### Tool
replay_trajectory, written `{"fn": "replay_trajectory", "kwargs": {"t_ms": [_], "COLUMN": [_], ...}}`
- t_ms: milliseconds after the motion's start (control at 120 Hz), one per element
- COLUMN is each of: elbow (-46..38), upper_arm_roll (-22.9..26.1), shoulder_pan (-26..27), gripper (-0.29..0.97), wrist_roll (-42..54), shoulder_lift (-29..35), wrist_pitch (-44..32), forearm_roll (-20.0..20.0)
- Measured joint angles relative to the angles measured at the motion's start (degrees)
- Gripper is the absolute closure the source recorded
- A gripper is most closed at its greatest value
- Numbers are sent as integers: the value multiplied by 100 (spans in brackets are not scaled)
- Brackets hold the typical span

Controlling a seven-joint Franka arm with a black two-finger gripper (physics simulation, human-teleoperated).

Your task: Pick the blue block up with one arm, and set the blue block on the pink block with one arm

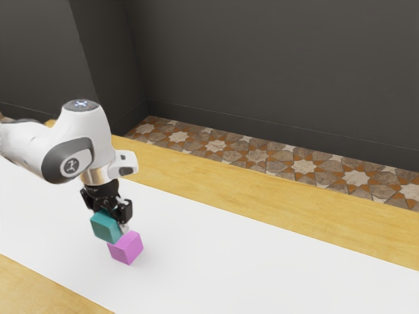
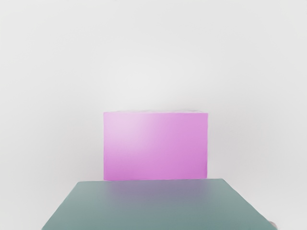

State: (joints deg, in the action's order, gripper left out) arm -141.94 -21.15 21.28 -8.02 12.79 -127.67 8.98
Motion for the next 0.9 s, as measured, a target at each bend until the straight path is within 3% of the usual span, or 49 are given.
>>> {"fn": "replay_trajectory", "kwargs": {"t_ms": [567, 900], "elbow": [112, 120], "upper_arm_roll": [-5, -4], "shoulder_pan": [-12, -25], "gripper": [33, 33], "wrist_roll": [1013, 1119], "shoulder_lift": [-740, -846], "wrist_pitch": [-842, -1114], "forearm_roll": [-22, -491]}}
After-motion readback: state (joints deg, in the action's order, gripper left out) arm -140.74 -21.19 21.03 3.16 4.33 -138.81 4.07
